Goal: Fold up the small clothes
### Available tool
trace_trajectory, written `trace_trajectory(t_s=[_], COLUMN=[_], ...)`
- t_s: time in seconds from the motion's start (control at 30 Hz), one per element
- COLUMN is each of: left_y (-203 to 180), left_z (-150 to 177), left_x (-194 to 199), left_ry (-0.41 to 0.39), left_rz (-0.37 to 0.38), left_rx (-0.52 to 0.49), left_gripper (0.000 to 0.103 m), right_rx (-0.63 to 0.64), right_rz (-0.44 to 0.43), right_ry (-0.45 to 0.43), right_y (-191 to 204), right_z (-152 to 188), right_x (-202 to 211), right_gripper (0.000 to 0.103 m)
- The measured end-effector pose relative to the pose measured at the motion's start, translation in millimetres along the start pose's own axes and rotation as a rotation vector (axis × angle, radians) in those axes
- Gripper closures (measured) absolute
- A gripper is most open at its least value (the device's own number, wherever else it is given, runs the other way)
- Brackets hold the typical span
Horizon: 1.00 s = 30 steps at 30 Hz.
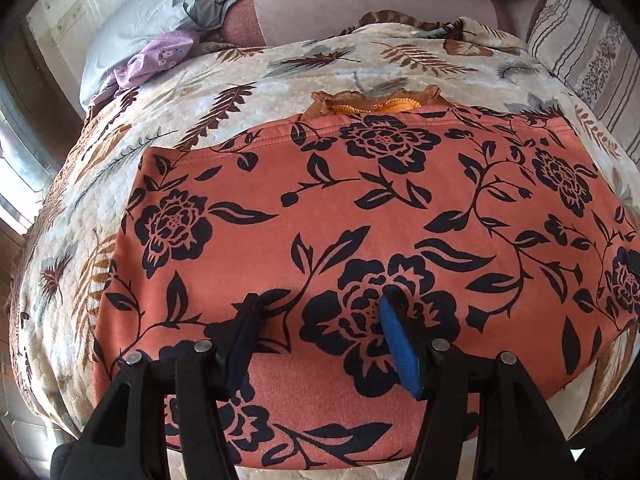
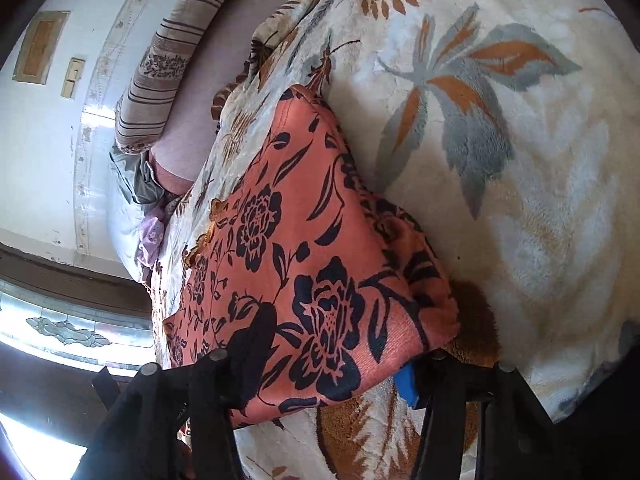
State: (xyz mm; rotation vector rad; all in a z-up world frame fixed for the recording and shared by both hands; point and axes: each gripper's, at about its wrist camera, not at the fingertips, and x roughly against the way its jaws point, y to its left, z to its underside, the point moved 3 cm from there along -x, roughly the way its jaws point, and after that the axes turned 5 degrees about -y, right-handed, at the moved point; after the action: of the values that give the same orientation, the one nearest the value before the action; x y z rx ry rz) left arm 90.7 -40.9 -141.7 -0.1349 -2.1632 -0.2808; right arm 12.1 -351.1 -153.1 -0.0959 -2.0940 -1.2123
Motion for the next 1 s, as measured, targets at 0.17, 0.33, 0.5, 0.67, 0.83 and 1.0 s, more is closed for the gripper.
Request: trace_trajectory(t_s=[0.17, 0.33, 0.5, 0.67, 0.83, 1.0], left_y=[2.8, -2.7, -4.5, -14.0, -13.0, -11.8], left_z=[-5.5, 4.3, -2.1, 3.8, 4.9, 5.5], left_x=[18.0, 3.2, 18.8, 1.2, 2.0, 2.4], left_ry=[-0.027, -0.015, -0.046, -0.034, -0.050, -0.063], left_rz=[0.037, 0.028, 0.042, 0.038, 0.044, 0.051], left_rx=[0.024, 0.025, 0.028, -0.006, -0.007, -0.012], left_gripper=[0.043, 0.040, 0.041, 0.038, 0.037, 0.036], right_rx=[0.083, -0.010, -0.095, 0.037, 0.261, 0.058], right_rz=[0.028, 0.015, -0.087, -0.015, 0.188, 0.102], right_ry=[-0.036, -0.007, -0.024, -0.001, -0.055, 0.029], right_y=[13.4, -0.2, -3.7, 17.0, 34.0, -16.3], right_z=[-3.5, -1.7, -5.0, -9.6, -5.8, -9.8], right_x=[10.2, 3.3, 8.1, -2.1, 16.3, 24.0], right_gripper=[0.082, 0.067, 0.025, 0.091, 0.093, 0.058])
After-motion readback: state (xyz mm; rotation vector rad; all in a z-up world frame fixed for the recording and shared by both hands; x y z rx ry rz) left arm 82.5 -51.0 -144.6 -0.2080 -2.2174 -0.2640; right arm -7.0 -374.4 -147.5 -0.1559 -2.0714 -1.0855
